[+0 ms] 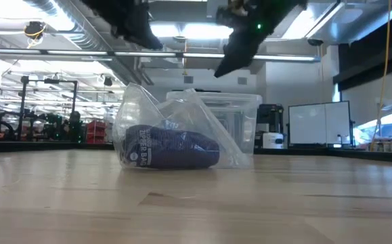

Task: Roll bandage
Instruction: Open the transparent tupperware

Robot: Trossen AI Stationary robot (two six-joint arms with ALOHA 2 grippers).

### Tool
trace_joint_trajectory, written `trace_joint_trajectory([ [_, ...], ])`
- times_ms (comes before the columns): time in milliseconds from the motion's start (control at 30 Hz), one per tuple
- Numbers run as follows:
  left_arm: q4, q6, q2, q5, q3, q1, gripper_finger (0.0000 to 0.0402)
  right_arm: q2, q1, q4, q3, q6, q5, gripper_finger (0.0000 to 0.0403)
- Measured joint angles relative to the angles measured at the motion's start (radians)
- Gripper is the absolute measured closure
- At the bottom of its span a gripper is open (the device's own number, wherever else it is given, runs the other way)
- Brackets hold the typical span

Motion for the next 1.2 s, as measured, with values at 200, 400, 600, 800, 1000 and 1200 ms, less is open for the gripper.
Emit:
trace_joint_trajectory([
  [200,0.025,-0.041,0.001,0.176,-0.028,0.225,0.0231,-0.097,-0.332,-0.057,0.002,0.139,-0.278,0.0181],
  [400,0.04,-0.022,0.037,0.379,-0.029,0.436,0.0221,-0.136,-0.609,-0.111,0.002,0.315,-0.603,0.0181],
  [600,0.141,-0.079,0.126,0.753,-0.049,0.638,0.0221,-0.137,-0.739,-0.122,-0.035,0.416,-0.793,0.0181],
  [800,0.244,-0.123,0.218,0.901,-0.053,0.721,0.0221,-0.137,-0.817,-0.033,-0.146,0.475,-0.926,0.0167],
  [1000,0.291,-0.115,0.288,0.913,-0.053,0.703,0.0221,-0.136,-0.875,0.092,-0.234,0.499,-1.047,0.0112],
  [1200,0.299,-0.14,0.347,0.904,-0.053,0.691,0.0221,-0.136,-0.87,0.185,-0.297,0.526,-1.059,0.0094],
])
